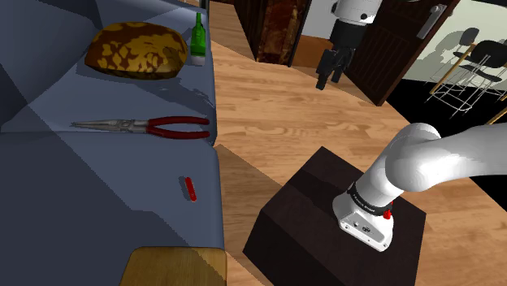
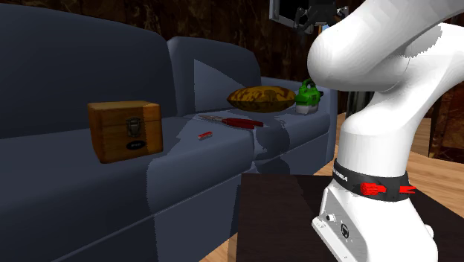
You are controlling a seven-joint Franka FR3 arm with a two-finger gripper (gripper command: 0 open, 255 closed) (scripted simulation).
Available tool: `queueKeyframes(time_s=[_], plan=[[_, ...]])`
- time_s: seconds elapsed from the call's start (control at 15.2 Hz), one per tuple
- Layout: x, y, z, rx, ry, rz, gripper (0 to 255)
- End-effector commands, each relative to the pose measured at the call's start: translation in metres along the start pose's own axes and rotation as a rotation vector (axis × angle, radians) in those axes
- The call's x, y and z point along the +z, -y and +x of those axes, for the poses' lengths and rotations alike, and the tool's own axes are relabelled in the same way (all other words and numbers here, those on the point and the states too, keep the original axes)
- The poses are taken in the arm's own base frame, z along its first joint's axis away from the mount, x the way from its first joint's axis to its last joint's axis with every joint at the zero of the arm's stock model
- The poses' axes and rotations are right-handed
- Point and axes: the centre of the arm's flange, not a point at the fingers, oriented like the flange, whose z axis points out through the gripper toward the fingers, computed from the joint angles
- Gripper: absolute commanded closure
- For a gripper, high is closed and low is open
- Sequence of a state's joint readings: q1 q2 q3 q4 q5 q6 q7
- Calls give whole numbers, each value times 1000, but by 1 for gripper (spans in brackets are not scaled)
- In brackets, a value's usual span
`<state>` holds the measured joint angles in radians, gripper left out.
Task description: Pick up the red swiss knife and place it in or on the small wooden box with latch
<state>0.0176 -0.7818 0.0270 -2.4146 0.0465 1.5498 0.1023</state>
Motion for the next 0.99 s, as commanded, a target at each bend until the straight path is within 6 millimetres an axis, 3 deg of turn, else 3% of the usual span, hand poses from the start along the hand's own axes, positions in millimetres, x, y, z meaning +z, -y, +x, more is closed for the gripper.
queueKeyframes(time_s=[0.0, 0.92], plan=[[0, 0, 0, 0, 0, 0, 0], [113, 132, 27, 123, -49, 68, 0]])
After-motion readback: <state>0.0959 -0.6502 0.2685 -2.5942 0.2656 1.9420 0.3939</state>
